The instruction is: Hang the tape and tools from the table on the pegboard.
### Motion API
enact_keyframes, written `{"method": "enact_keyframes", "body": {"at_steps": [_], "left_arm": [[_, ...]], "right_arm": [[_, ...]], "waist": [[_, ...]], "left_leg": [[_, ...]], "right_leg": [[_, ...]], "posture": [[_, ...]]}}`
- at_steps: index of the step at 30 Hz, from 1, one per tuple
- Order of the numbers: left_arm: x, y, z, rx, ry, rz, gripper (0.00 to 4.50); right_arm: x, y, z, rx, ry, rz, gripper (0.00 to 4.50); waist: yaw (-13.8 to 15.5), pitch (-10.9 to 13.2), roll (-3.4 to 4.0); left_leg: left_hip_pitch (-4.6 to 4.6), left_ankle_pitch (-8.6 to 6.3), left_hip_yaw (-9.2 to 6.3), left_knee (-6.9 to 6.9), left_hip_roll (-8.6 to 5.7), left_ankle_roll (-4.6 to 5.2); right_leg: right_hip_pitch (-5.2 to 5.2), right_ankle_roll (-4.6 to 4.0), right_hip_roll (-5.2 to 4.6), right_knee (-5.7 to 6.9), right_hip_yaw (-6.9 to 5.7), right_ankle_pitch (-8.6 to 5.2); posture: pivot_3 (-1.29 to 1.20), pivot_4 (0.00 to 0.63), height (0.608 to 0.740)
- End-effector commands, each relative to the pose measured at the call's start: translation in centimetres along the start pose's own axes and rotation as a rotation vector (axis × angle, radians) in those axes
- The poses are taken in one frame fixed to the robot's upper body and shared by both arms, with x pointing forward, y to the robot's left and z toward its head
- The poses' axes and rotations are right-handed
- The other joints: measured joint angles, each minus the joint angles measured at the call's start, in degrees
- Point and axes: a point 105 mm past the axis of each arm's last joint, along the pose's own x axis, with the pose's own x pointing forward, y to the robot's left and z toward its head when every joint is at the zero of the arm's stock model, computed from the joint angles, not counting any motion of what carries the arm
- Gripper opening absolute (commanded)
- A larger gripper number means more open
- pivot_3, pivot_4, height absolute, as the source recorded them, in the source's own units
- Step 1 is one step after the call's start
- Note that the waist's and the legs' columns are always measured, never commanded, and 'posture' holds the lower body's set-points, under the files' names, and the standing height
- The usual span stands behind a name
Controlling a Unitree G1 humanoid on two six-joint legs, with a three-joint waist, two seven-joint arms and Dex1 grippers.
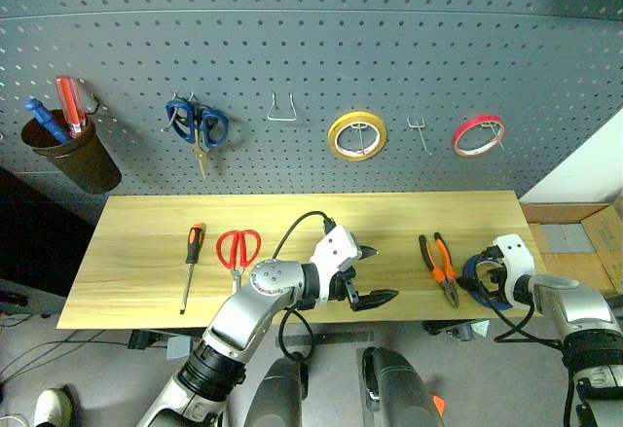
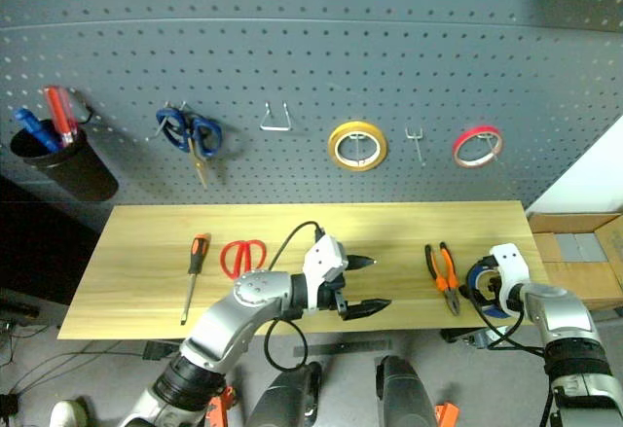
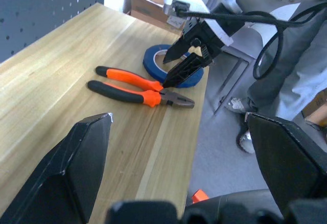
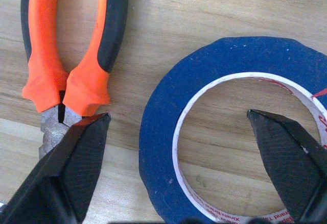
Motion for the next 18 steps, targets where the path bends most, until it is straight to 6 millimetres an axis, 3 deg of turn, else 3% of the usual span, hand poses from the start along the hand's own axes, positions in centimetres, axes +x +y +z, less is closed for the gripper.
{"method": "enact_keyframes", "body": {"at_steps": [1, 7, 9, 18], "left_arm": [[0.2, -0.2, 1.5, 0.032, -0.045, -0.008, 4.50], [0.4, 0.1, 1.6, 0.048, -0.049, -0.003, 4.50], [0.5, 0.4, 1.8, 0.058, -0.051, 0.008, 4.50], [1.0, 1.8, 3.6, 0.075, -0.104, 0.019, 4.50]], "right_arm": [[0.4, 0.4, -1.5, 0.044, 0.040, 0.030, 2.97], [0.7, 0.4, -1.2, 0.040, 0.025, 0.023, 0.86], [0.8, 0.4, -1.0, 0.050, 0.018, 0.023, 0.39], [-0.5, -1.0, 1.0, -0.086, -0.074, -0.110, 0.38]], "waist": [[0.0, 0.0, 0.00], [-0.1, 0.0, 0.02], [-0.1, 0.0, 0.02], [0.0, -0.5, 0.28]], "left_leg": [[-0.01, 0.00, 0.00, 0.02, 0.00, 0.00], [-0.06, 0.00, 0.00, 0.16, -0.01, 0.00], [-0.09, 0.00, 0.01, 0.23, -0.01, 0.00], [-0.18, 0.03, 0.11, 0.48, -0.03, 0.02]], "right_leg": [[0.00, 0.00, 0.00, 0.00, 0.00, 0.00], [0.00, 0.06, 0.00, 0.02, 0.00, 0.05], [0.00, 0.08, 0.00, 0.02, -0.01, 0.10], [-0.03, 0.17, 0.02, 0.02, -0.03, 0.32]], "posture": [[-0.02, 0.286, 0.740], [-0.02, 0.264, 0.740], [-0.02, 0.255, 0.740], [-0.07, 0.184, 0.740]]}}
